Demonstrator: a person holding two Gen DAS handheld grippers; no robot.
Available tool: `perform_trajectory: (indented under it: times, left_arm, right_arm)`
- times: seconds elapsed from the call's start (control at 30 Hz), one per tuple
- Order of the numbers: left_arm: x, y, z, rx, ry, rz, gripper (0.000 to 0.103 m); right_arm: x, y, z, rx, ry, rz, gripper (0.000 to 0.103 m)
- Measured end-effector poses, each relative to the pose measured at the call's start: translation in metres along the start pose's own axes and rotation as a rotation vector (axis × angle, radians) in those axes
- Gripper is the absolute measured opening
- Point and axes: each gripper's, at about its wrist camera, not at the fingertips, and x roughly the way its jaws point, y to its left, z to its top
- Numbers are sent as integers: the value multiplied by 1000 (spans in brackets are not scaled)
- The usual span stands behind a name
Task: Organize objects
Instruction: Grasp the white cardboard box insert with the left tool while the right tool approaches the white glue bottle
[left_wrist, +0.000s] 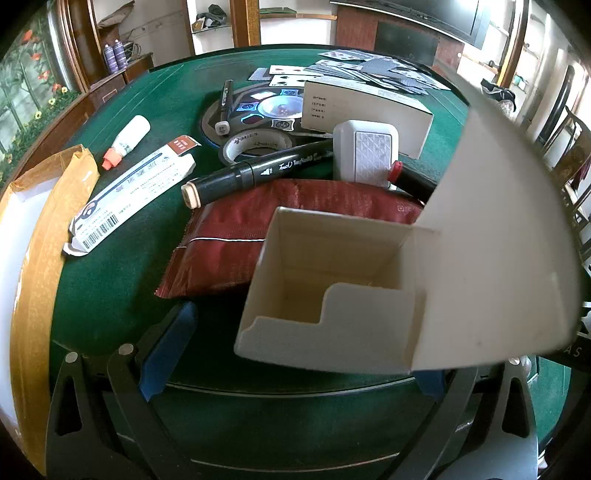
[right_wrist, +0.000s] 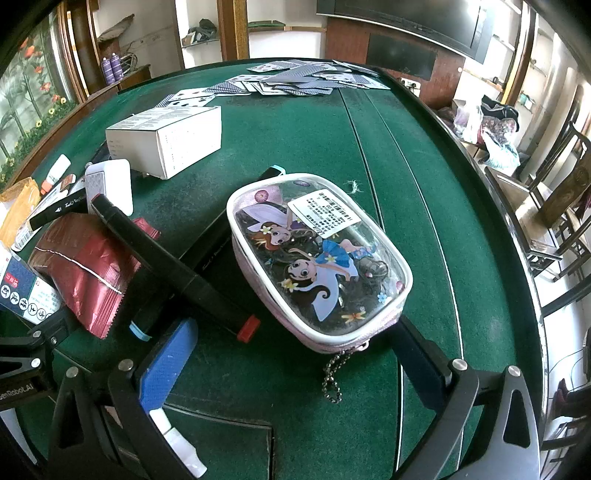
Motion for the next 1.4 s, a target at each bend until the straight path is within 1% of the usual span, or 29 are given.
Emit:
perform_trajectory:
  times: [0.4,0.47,0.5,0.53,0.57,0.6,0.67,0.7,0.77,0.87,0.9,0.93,1.03,1.17,1.23,1.27,1.33,1.37,1.4]
  left_arm:
    - [1,-2,1,0,2,3,103]
    - [-3,1,-1,25,46,-14,103]
    - [-5,3,-2,14,76,-14,103]
    - [-12,8,-4,-4,110,-32,103]
    - [-22,12,-7,-17,120,-54,103]
    - [-32,16,-10,-27,117,-61,103]
    - [-53,24,-18,-50,114,-68,103]
    - [-59,26,-22,-58,127,-73,103]
    - [-69,27,-31,-68,159,-89,103]
    - [-75,22,-40,-89,186,-122,102]
    - [-76,18,-41,-92,193,-146,102]
    - [-76,9,-38,-80,187,-153,102]
    - [-82,-3,-31,-51,125,-116,102]
    - [-69,5,-13,-77,48,-51,102]
    - [-58,9,-4,-91,45,-14,100]
    - [-56,10,-3,-93,46,-11,98]
    - [-52,14,1,-79,41,9,98]
    - [-50,12,2,-68,36,19,96]
    - [-47,12,3,-57,34,18,91]
  right_arm:
    - [2,1,1,1,0,0,103]
    - [3,2,1,-5,0,2,103]
    - [2,1,1,-15,16,12,103]
    - [0,1,0,-31,38,34,103]
    - [-3,-3,-3,-38,54,70,103]
    - [-17,-7,-3,-40,59,112,103]
    - [-39,-13,-11,-47,4,152,103]
    - [-53,-17,-16,-57,-26,161,103]
    - [-72,-24,-25,-66,-56,161,103]
    - [-78,-37,-27,-38,-81,146,103]
    - [-78,-38,-26,-25,-87,148,103]
    - [-79,-39,-27,-15,-89,152,103]
    - [-78,-37,-24,-23,-85,173,103]
    - [-81,-29,-23,-72,-88,205,103]
    - [-82,-23,-25,-92,-81,219,103]
    - [-82,-20,-27,-99,-77,225,103]
    - [-82,-14,-30,-124,-68,248,103]
    - [-82,-11,-32,-140,-61,256,103]
    - [-81,-7,-34,-160,-55,265,102]
